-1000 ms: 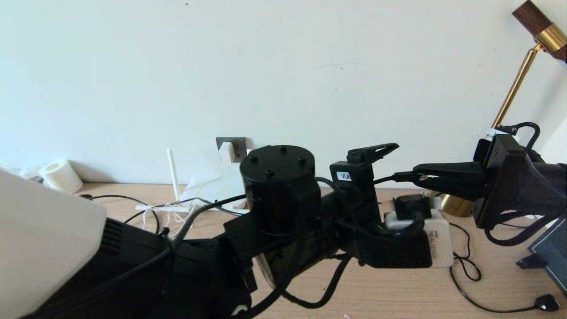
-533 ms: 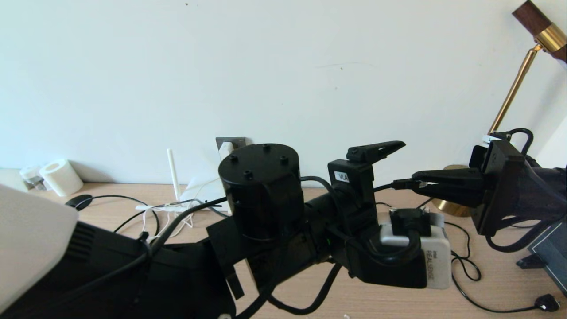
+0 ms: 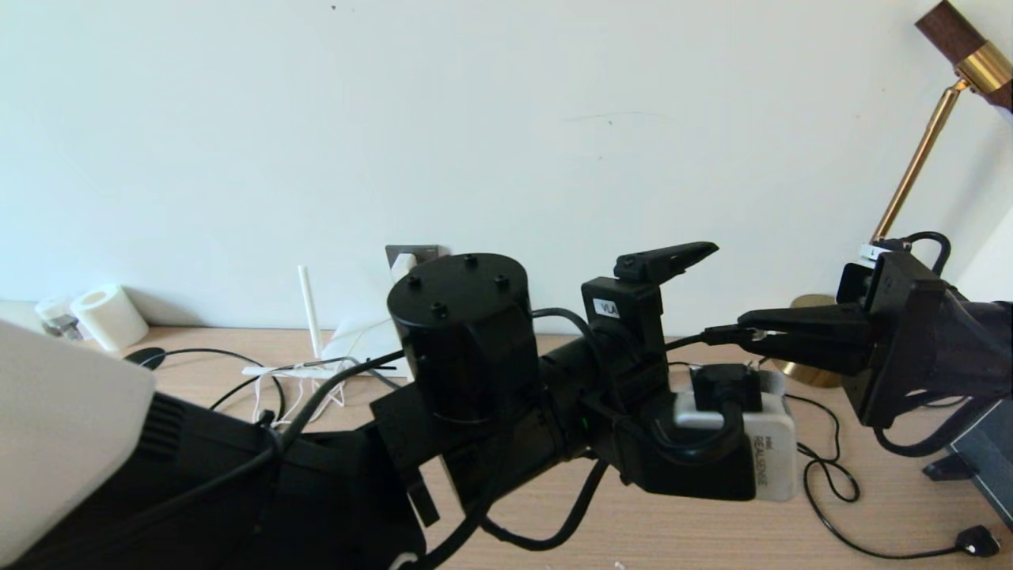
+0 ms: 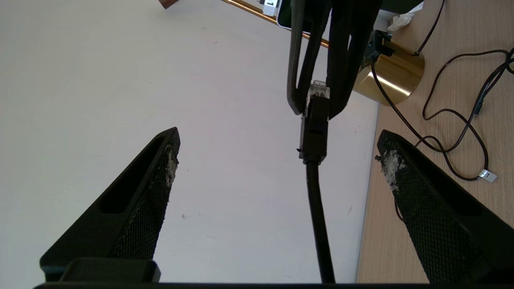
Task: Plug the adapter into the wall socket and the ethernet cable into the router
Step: Hand it to the other hand
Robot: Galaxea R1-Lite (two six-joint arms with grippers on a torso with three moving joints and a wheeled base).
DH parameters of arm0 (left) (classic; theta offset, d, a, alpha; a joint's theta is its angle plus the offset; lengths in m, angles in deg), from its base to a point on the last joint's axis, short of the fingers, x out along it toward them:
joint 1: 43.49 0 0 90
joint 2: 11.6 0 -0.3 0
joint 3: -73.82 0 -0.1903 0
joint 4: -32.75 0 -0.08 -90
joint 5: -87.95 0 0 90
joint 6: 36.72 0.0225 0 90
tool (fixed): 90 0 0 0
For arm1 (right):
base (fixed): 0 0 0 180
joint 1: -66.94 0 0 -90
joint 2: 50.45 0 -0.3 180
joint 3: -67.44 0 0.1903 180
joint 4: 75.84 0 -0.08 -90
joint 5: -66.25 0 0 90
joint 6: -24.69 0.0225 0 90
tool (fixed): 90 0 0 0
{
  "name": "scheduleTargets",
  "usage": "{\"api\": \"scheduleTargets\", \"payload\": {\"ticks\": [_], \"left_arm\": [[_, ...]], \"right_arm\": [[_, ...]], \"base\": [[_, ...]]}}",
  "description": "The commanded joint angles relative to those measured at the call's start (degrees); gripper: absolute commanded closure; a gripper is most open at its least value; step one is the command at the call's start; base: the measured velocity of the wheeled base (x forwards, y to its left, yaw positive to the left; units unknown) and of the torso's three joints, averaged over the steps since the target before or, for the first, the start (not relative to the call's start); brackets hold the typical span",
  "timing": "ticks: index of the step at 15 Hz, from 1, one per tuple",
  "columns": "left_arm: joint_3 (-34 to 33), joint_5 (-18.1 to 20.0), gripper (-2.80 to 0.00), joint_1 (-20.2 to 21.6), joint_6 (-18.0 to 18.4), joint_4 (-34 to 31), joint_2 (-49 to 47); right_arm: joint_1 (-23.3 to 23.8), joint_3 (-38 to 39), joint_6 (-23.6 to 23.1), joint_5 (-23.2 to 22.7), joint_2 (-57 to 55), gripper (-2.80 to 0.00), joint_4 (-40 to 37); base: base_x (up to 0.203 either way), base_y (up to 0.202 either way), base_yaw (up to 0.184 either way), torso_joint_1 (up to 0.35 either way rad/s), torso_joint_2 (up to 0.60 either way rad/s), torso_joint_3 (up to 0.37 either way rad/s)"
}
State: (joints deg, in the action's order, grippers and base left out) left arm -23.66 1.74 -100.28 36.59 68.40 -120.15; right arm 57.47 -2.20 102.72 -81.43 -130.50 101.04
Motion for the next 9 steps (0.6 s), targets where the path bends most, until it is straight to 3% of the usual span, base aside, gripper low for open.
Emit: {"api": "scheduleTargets", "payload": {"ticks": [1,9], "left_arm": [[-0.07,-0.01,-2.80,0.01,0.43,0.44,-0.44],[-0.70,0.08,-2.80,0.27,0.69,0.49,-0.10]], "right_arm": [[-0.02,-0.04,0.45,-0.32,0.24,0.00,0.14],[-0.01,0.14,0.37,-0.32,0.76,0.00,0.23]], "base": [[0.000,0.000,0.000,0.000,0.00,0.000],[0.000,0.000,0.000,0.000,0.00,0.000]]}}
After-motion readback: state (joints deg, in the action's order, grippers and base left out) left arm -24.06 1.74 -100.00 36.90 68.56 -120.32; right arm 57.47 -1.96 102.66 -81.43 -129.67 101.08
